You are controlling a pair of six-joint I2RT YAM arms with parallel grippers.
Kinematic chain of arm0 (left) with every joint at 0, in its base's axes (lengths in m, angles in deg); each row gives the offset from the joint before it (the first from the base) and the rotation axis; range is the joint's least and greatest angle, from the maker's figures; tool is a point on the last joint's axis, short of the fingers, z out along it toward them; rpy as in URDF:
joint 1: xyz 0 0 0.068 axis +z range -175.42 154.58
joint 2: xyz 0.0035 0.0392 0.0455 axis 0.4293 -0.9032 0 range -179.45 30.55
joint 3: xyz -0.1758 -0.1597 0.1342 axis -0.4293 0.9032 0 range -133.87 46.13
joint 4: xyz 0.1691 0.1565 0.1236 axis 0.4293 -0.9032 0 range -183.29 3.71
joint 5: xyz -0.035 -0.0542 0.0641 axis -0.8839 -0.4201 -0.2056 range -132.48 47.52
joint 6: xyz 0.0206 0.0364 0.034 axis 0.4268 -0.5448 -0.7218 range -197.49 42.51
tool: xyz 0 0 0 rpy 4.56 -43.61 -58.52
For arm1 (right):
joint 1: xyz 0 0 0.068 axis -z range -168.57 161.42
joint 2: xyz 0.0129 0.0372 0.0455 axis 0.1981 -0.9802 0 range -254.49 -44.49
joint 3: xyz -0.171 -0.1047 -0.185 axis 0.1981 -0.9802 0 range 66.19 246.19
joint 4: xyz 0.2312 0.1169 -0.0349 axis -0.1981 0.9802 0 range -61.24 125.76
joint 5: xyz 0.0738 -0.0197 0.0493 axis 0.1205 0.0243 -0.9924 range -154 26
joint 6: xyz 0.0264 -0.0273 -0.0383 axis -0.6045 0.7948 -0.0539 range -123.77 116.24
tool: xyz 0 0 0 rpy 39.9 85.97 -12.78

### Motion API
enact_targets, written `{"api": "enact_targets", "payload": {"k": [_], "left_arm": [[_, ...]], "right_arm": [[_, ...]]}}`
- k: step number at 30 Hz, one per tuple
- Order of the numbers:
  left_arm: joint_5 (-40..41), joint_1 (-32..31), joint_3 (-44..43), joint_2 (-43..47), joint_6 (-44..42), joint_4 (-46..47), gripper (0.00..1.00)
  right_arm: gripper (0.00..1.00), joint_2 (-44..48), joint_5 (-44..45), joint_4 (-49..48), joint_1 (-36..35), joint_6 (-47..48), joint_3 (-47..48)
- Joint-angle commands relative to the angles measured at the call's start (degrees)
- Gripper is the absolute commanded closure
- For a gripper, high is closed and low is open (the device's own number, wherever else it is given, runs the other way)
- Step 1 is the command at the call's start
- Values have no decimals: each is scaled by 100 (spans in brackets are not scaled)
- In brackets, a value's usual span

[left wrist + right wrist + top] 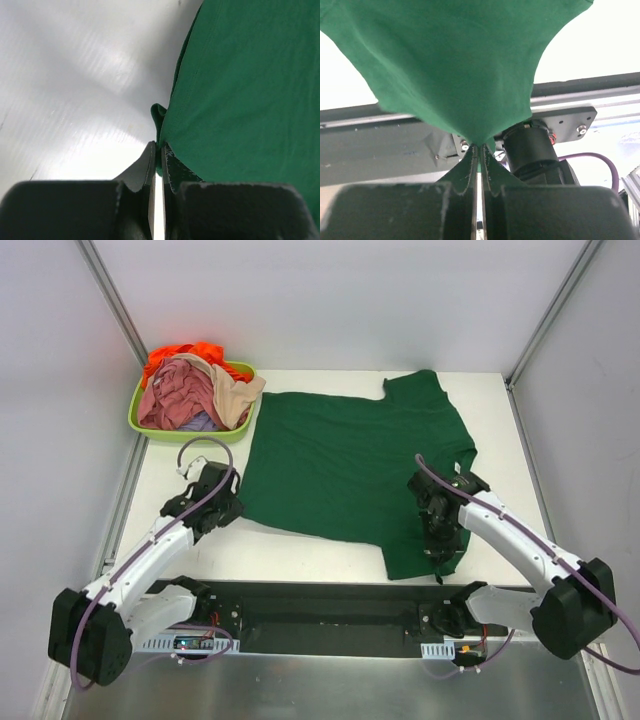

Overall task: Fold and stack the t-shirts
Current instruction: Grap the side of the flattened tshirt closest away from the robot with both arms

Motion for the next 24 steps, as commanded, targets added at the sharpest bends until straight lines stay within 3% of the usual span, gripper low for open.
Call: {"api": "enact_targets", "payload": {"k": [1,6,15,21,24], "left_arm": [[145,62,278,379,224,-750,100],[-320,62,603,502,409,-970,100],[-884,53,1078,1626,699,-1716,100],[-691,53,912,1663,629,-1823,100],[-472,53,623,1321,603,-1797,100]], "right_arm": [[99,342,-399,1026,-20,288,244],[99,729,-1146,1263,-47,262,95],[99,1143,-1243,1782,-494,-72,33],[99,1046,-752,1721,-583,-125,199],[99,897,160,1668,-592,-282,611]]}}
